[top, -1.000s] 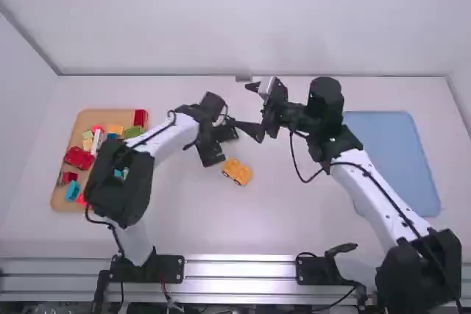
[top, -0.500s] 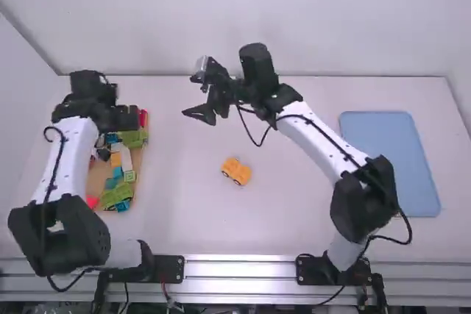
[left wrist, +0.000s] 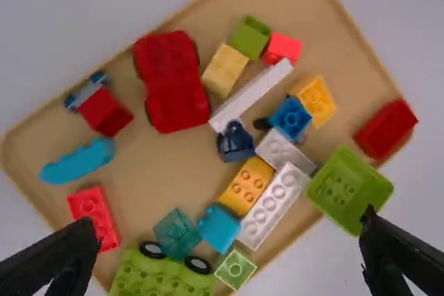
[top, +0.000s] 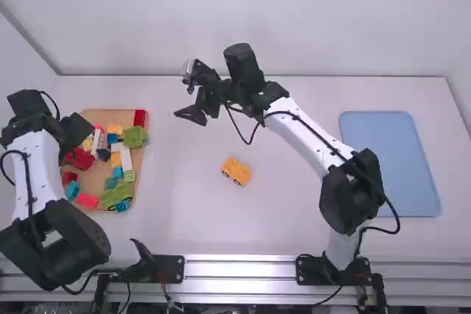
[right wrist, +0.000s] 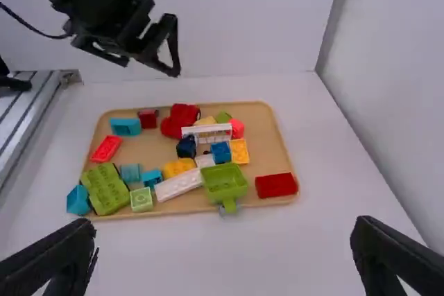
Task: Assemble lego blocks to make yellow taxi
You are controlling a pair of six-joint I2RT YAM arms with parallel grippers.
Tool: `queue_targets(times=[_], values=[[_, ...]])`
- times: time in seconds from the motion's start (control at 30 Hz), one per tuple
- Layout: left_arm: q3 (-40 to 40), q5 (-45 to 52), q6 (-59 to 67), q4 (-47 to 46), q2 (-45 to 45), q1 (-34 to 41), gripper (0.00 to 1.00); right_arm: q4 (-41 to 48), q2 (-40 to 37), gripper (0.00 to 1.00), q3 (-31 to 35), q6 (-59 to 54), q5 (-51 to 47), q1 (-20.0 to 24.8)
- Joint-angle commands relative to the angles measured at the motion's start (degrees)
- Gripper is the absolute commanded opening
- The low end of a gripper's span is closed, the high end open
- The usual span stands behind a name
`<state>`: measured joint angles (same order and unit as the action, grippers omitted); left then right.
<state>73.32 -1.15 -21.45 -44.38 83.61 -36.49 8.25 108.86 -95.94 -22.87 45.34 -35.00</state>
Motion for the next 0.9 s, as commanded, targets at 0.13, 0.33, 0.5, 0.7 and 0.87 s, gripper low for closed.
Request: queue_targets(times=[0.13,0.33,0.5,0.7,0.87], values=[[-0.52,1.01,-1.53,2.21,-0.15,-0.02,0.99,1.27,0.5,0.98,-2.01,0.59,-0.46,1.44],[-0.52,4.76,6.58,2.19,1.86,0.28,0.99,0.9,0.5,0.98,-2.03,1.57,-0.37,1.62],[2.71,5.95,8.11,2.89,4.9,-0.04,0.99,-0.35,0.5,0.98,-2.03,1.66,-0.39,1.64],[13.35,0.15,11.89,-1.92,14.01,1.14,0.99,-0.26,0.5,0.98,-2.03,1.64,-0.44,1.6],[28.85,0.9,15.54,-10.32,26.64,-0.72,1.0,1.25,0.5,0.98,-2.03,1.6,-0.44,1.64]])
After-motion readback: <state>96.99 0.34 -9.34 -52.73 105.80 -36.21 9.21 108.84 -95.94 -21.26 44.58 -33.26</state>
